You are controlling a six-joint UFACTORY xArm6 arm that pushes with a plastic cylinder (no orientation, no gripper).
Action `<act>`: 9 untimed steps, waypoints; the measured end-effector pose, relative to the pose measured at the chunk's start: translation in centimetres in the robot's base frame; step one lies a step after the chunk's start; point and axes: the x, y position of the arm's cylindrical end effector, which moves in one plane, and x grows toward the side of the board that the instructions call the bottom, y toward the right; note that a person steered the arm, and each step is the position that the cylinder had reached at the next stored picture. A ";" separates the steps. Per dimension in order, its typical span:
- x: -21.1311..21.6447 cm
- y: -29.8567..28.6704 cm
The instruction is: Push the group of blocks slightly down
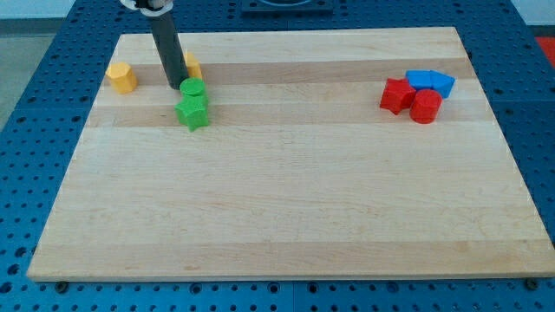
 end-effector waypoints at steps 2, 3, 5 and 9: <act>0.1 0.3; -0.8 2.6; -3.2 15.4; -6.3 43.7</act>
